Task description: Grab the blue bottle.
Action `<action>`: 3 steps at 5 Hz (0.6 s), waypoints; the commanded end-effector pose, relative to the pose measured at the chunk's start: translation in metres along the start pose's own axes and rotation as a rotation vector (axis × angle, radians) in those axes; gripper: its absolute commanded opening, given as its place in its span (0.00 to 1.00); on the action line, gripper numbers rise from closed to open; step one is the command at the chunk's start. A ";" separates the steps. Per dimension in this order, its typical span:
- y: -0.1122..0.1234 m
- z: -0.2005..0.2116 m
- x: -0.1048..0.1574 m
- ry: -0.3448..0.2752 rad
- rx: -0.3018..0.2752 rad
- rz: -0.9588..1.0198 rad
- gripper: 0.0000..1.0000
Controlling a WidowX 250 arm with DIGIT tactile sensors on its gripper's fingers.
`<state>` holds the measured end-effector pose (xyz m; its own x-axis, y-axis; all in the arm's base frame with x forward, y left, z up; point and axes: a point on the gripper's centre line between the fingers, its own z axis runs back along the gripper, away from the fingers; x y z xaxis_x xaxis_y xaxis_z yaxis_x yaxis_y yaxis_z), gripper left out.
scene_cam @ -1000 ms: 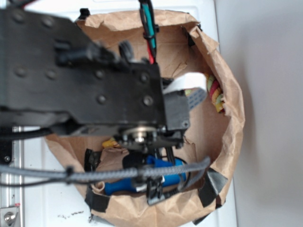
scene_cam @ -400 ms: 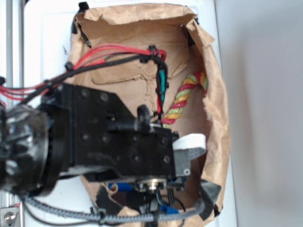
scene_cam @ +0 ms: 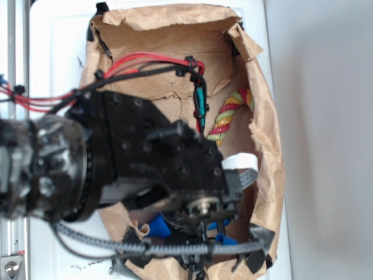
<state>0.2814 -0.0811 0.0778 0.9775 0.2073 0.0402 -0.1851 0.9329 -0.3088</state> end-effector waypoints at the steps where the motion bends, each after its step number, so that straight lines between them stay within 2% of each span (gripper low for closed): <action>1: -0.006 -0.028 0.001 -0.007 0.135 -0.040 1.00; 2: -0.006 -0.034 0.003 -0.019 0.137 -0.006 1.00; 3: -0.009 -0.033 -0.001 0.009 0.099 0.019 1.00</action>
<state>0.2823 -0.0894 0.0338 0.9659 0.2590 -0.0058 -0.2553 0.9480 -0.1900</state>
